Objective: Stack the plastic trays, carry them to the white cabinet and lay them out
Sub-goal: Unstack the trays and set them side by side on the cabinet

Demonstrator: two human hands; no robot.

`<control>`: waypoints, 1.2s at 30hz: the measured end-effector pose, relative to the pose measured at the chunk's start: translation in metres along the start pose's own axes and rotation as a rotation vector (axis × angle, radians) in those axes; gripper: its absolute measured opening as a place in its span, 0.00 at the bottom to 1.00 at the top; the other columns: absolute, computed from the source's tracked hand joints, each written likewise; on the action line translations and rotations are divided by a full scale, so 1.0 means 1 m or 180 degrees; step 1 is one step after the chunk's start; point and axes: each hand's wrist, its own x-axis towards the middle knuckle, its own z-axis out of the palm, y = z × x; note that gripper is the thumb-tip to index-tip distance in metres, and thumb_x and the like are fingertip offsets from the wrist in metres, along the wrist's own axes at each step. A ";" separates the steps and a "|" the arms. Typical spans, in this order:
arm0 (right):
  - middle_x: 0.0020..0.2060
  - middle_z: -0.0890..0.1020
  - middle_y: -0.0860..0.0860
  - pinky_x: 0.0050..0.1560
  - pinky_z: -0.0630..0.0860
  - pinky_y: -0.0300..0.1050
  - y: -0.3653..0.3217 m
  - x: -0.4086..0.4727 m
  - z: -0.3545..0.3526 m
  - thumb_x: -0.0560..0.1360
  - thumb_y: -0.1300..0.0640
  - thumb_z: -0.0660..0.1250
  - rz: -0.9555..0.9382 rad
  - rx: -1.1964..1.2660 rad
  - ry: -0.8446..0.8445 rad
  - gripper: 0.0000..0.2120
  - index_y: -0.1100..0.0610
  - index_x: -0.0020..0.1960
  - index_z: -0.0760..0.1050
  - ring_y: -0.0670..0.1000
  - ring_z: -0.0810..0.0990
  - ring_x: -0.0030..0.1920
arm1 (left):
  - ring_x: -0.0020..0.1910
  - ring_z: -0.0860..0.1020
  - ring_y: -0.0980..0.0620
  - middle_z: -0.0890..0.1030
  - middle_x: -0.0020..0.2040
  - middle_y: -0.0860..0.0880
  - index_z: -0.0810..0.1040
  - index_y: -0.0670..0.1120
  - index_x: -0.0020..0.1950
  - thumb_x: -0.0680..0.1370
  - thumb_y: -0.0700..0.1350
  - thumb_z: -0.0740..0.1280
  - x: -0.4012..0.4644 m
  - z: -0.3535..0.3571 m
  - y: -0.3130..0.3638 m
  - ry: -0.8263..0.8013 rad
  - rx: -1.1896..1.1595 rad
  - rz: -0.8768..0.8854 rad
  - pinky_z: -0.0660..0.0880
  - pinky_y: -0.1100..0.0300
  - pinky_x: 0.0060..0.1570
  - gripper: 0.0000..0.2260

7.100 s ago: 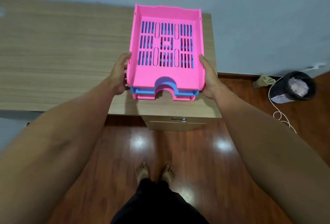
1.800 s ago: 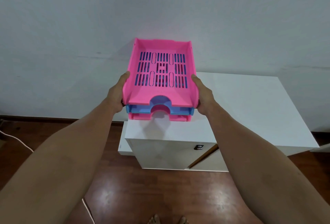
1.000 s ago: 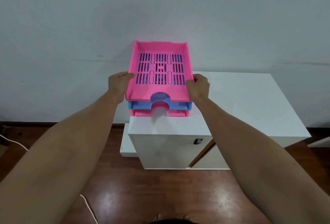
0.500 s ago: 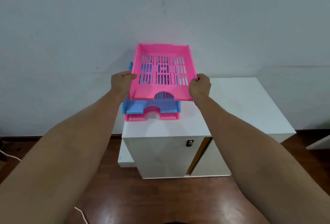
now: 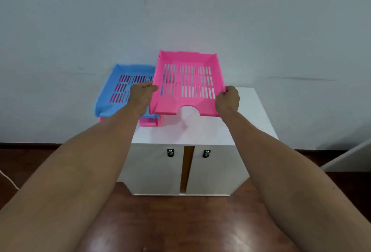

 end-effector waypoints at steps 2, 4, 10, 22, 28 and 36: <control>0.52 0.83 0.57 0.50 0.82 0.54 0.017 0.003 -0.013 0.81 0.65 0.56 -0.0001 -0.0038 -0.0055 0.13 0.63 0.60 0.77 0.58 0.82 0.49 | 0.63 0.80 0.41 0.81 0.63 0.37 0.79 0.37 0.66 0.73 0.36 0.74 -0.011 0.015 -0.012 0.0006 0.0029 -0.0059 0.74 0.45 0.67 0.21; 0.52 0.82 0.57 0.50 0.81 0.54 0.034 0.004 -0.024 0.81 0.65 0.56 0.0019 -0.0045 -0.0130 0.13 0.63 0.60 0.76 0.58 0.81 0.50 | 0.63 0.79 0.40 0.81 0.64 0.38 0.78 0.37 0.66 0.73 0.37 0.74 -0.031 0.027 -0.018 0.0038 0.0057 -0.0122 0.74 0.45 0.67 0.21; 0.50 0.78 0.54 0.48 0.77 0.50 0.077 -0.006 -0.028 0.83 0.66 0.55 0.0088 -0.0049 -0.0346 0.12 0.64 0.61 0.75 0.56 0.79 0.49 | 0.54 0.80 0.44 0.81 0.62 0.40 0.76 0.37 0.68 0.77 0.36 0.71 -0.064 0.042 -0.048 0.0046 0.0108 -0.0337 0.78 0.51 0.60 0.19; 0.50 0.77 0.53 0.49 0.75 0.49 0.131 -0.024 0.003 0.83 0.67 0.55 0.0310 -0.0055 -0.0551 0.12 0.64 0.62 0.73 0.55 0.78 0.50 | 0.54 0.79 0.45 0.80 0.65 0.40 0.76 0.37 0.68 0.78 0.35 0.69 -0.066 0.039 -0.109 0.0107 0.0385 -0.0628 0.77 0.50 0.61 0.18; 0.51 0.76 0.52 0.47 0.74 0.45 0.138 -0.024 0.014 0.82 0.68 0.56 0.0381 -0.0105 -0.0711 0.12 0.63 0.63 0.73 0.53 0.77 0.49 | 0.54 0.79 0.46 0.80 0.66 0.40 0.76 0.39 0.69 0.78 0.36 0.69 -0.055 0.038 -0.127 0.0182 0.0410 -0.0694 0.77 0.49 0.62 0.18; 0.48 0.79 0.52 0.40 0.71 0.42 0.132 -0.014 0.016 0.79 0.62 0.61 0.0515 -0.0291 -0.0786 0.11 0.61 0.59 0.78 0.54 0.79 0.44 | 0.56 0.81 0.42 0.82 0.61 0.39 0.77 0.37 0.66 0.74 0.34 0.74 -0.058 0.027 -0.131 0.0265 0.0641 -0.0654 0.79 0.47 0.60 0.21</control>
